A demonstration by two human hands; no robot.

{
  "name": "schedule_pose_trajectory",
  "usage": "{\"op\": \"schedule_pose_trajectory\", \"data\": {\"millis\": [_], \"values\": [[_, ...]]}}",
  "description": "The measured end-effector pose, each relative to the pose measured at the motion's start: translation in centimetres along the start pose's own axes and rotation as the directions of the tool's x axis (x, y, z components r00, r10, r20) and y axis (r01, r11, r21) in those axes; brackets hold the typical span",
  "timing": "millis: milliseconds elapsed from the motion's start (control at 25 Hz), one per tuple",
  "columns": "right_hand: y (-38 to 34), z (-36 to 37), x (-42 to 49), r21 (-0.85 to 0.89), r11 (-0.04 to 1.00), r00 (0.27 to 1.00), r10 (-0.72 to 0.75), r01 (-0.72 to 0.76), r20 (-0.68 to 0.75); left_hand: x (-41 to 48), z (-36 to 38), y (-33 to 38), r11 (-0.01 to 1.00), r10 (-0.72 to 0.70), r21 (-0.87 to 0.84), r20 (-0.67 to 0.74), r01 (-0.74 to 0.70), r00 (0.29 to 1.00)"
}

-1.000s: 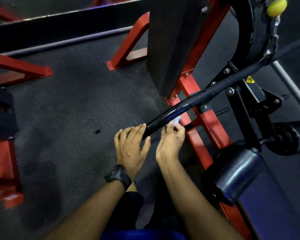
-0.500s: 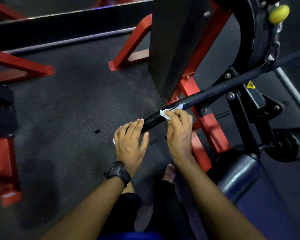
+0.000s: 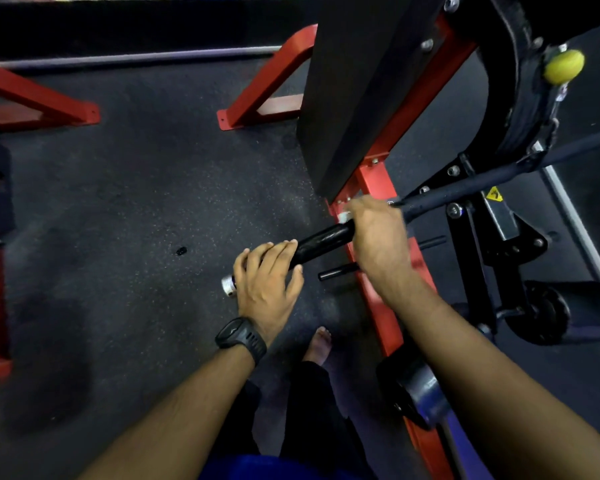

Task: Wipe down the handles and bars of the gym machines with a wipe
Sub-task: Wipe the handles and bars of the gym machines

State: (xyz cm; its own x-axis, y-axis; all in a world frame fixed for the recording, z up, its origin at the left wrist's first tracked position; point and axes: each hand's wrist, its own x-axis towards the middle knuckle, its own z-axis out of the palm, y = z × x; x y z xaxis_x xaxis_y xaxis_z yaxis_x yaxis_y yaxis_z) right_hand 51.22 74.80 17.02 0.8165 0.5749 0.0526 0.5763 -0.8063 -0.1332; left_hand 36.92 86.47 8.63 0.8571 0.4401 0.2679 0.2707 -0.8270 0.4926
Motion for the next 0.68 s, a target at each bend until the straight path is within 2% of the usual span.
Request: {"op": "schedule_pose_trajectory", "data": {"millis": [40, 80, 120, 160, 240, 280, 400, 440, 520, 560, 600, 680], "values": [[-1.0, 0.4, -0.6, 0.023, 0.983, 0.977, -0.185, 0.184, 0.103, -0.1, 0.1, 0.2, 1.0, 0.006, -0.008, -0.002, -0.006, 1.0], [-1.3, 0.6, -1.1, 0.041, 0.932, 0.912, -0.361, 0.36, 0.193, -0.2, 0.2, 0.5, 1.0, 0.019, -0.017, -0.004, -0.019, 1.0], [-0.8, 0.4, -0.9, 0.064, 0.907, 0.869, -0.418, 0.417, 0.265, -0.3, 0.3, 0.7, 0.999, 0.033, -0.024, -0.007, -0.033, 0.999], [0.1, -0.4, 0.0, 0.058, 0.936, 0.886, -0.349, 0.348, 0.305, -0.4, 0.3, 0.9, 0.999, 0.042, -0.03, -0.013, -0.042, 0.999], [1.9, -1.3, 1.3, -0.028, 0.996, 0.96, -0.069, 0.079, 0.273, -0.7, 0.5, 1.2, 0.999, 0.041, -0.034, -0.031, -0.042, 0.999], [1.9, -1.2, 1.4, -0.031, 0.999, 0.959, -0.032, 0.042, 0.283, -0.8, 0.5, 1.3, 0.999, 0.037, -0.028, -0.043, -0.039, 0.998], [-0.1, -1.4, 0.7, 0.082, 0.955, 0.868, -0.294, 0.286, 0.401, -1.0, 0.8, 1.4, 0.999, 0.053, 0.005, -0.067, -0.053, 0.996], [0.5, -1.4, 1.5, 0.076, 0.958, 0.858, -0.28, 0.275, 0.431, -1.0, 0.9, 1.5, 0.998, 0.055, 0.013, -0.064, -0.054, 0.996], [1.8, -1.5, 3.5, -0.014, 0.994, 0.871, -0.089, 0.109, 0.484, -0.9, 0.9, 1.6, 0.999, 0.048, 0.023, -0.053, -0.047, 0.997], [1.6, -1.3, 3.7, -0.026, 0.995, 0.865, -0.069, 0.095, 0.497, -1.0, 0.9, 1.7, 0.999, 0.043, 0.029, -0.055, -0.042, 0.998], [0.7, -0.9, 3.3, 0.029, 0.987, 0.852, -0.149, 0.155, 0.502, -1.0, 1.0, 1.7, 0.999, 0.039, 0.034, -0.061, -0.037, 0.997], [-1.1, -0.4, 1.7, 0.155, 0.941, 0.779, -0.336, 0.3, 0.529, -1.1, 1.0, 1.8, 0.999, 0.034, 0.029, -0.068, -0.032, 0.997]]}}
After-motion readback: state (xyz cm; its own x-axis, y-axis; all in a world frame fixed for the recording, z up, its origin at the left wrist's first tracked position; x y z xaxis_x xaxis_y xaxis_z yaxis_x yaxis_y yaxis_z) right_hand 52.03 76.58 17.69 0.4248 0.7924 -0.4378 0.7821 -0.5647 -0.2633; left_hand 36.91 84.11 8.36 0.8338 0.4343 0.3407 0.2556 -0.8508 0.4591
